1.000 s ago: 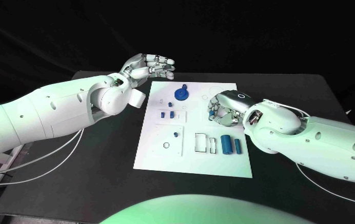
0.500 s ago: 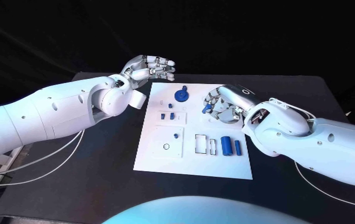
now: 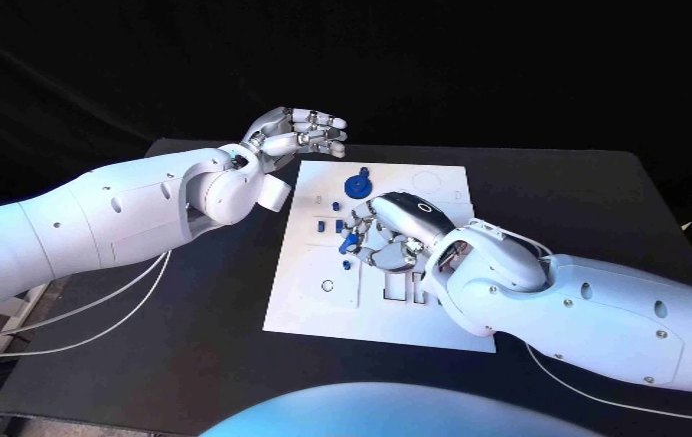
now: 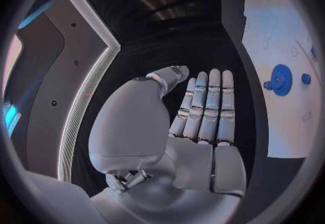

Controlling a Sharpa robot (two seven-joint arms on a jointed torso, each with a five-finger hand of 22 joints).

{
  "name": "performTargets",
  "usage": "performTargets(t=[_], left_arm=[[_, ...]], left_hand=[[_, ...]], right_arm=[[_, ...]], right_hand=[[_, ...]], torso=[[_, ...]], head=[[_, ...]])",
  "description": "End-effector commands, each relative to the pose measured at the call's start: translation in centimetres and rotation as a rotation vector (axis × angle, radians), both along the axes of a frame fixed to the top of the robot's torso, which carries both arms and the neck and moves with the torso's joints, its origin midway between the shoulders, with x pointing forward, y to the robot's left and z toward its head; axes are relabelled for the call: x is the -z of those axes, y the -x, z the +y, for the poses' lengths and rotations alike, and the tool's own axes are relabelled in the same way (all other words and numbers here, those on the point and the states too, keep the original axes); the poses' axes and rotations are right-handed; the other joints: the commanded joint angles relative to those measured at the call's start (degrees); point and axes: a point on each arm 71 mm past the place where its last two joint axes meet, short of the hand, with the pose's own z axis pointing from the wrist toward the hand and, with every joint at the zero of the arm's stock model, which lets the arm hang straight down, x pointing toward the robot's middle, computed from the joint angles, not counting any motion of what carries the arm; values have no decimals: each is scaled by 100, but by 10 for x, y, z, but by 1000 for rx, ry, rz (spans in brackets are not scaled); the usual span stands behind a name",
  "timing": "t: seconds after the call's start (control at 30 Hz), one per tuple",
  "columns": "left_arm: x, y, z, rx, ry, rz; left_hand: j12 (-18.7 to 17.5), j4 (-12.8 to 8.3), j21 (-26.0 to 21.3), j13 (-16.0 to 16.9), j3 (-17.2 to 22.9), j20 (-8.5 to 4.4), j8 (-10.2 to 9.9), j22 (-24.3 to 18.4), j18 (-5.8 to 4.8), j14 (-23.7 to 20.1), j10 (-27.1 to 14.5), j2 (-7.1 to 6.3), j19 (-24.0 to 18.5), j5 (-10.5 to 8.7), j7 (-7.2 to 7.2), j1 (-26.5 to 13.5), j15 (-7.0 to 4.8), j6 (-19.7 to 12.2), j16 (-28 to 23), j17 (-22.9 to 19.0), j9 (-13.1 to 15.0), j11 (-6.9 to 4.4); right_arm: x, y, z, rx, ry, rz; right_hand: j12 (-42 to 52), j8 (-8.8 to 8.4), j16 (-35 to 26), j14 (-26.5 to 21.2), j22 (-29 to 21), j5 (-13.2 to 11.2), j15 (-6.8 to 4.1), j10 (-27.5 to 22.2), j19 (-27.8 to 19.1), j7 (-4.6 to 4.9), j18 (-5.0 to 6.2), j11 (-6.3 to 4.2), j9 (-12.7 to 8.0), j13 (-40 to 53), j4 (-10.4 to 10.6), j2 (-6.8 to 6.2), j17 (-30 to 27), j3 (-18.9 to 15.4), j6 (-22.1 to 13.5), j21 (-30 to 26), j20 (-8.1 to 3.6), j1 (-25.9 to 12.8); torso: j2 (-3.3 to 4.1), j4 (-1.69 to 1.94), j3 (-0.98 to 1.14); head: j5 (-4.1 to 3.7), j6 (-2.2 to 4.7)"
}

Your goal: Assemble the parts on the task board

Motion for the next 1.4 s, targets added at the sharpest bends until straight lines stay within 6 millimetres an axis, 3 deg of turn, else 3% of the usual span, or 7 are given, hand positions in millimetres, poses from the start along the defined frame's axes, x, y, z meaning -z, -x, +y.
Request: performTargets(t=[0.03, 0.2, 0.5, 1.4], left_arm=[[-1, 0, -4, 21, 10, -6], [-1, 0, -5, 23, 10, -5], [-1, 0, -6, 25, 11, -4], [-1, 0, -6, 26, 11, -3]], left_hand=[[-4, -33, -20, 8, 7, 18, -15, -2, 13, -45, -50, 20, -29, 29, 85, -23, -5, -37, -29, 5, -5, 3], [-2, -31, -22, 9, 6, 19, -14, -2, 13, -46, -51, 20, -29, 28, 85, -28, -4, -37, -29, 7, -6, 3], [-2, -31, -22, 9, 6, 19, -14, -2, 13, -46, -51, 20, -29, 28, 85, -28, -4, -37, -29, 7, -6, 3], [-2, -31, -22, 9, 6, 19, -14, -2, 13, -46, -51, 20, -29, 28, 85, -28, -4, -37, -29, 7, -6, 3]], right_arm=[[10, 5, 7, -28, 8, 30], [22, 10, 16, -45, 30, 55], [34, 12, 24, -64, 78, 49], [53, 16, 31, -84, 162, 65]], right_hand=[[4, 9, 19, 188, 779, 30, -26, 31, 21, 2, -85, 3, 42, 9, 47, 20, 2, -1, -26, -25, 0, -51], [-1, 7, 21, 189, 778, 30, -25, 25, 20, 3, -84, 4, 44, 9, 48, 27, 7, 3, -34, -30, 0, -49], [-4, 6, 26, 192, 791, 31, -25, 22, 33, 3, -91, 4, 45, 10, 46, 29, 19, 5, -38, 2, 0, -46], [-12, 7, 32, 196, 802, 33, -24, 14, 44, 6, -96, 5, 53, 15, 33, 33, 31, 13, -49, 25, 0, -31]], torso=[[5, 3, -1], [9, -20, 10], [6, -3, 12], [4, -9, 7]], head=[[51, -21], [127, -55], [110, -77], [147, -136]])
